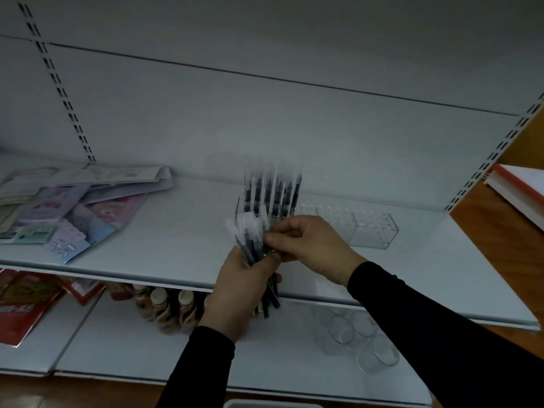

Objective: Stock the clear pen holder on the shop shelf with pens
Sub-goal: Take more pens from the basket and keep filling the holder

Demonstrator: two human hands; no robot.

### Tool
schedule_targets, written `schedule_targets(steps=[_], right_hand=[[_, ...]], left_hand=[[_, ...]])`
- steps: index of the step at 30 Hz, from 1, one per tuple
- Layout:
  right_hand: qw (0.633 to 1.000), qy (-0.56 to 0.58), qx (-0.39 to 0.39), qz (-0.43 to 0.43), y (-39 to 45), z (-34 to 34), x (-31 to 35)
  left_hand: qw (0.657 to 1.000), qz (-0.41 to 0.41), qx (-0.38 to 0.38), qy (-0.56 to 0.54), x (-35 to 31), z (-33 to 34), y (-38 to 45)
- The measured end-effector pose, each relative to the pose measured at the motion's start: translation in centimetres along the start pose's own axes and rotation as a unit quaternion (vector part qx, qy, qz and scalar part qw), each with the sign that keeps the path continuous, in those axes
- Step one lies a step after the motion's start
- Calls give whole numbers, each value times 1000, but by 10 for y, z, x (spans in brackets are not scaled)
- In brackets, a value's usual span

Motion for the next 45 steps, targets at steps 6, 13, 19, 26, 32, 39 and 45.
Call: schedule_targets(steps=[6,13,19,26,32,39,45], right_hand=[[999,0,-39,-2,5,-4,2],[972,16,-220,-79,11,-57,13],[942,-102,-294,-126,22,-82,18],[930,-141,-306,-147,36,-79,29],[924,-186,-293,-159,37,-72,33],[925,-228,-264,-154,38,-67,32],[920,-272,-242,-143,38,-58,20]], left_hand=[[999,-7,-36,32,4,-4,6],[991,-48,-81,-93,6,-21,7],[987,-47,-95,-121,4,-24,6],[985,-47,-106,-131,5,-30,9],[982,-49,-115,-142,7,-32,12],[982,-48,-107,-148,8,-34,14],[981,-57,-110,-148,8,-32,13]])
Point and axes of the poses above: each hand's wrist, its own y-axis towards the middle knuckle, its own z-axis out of the palm, x = y × z, the point moved 5 cm from there along y, towards the middle knuckle, and after that the axes turned 12 degrees about -z, right-handed, at the moved point
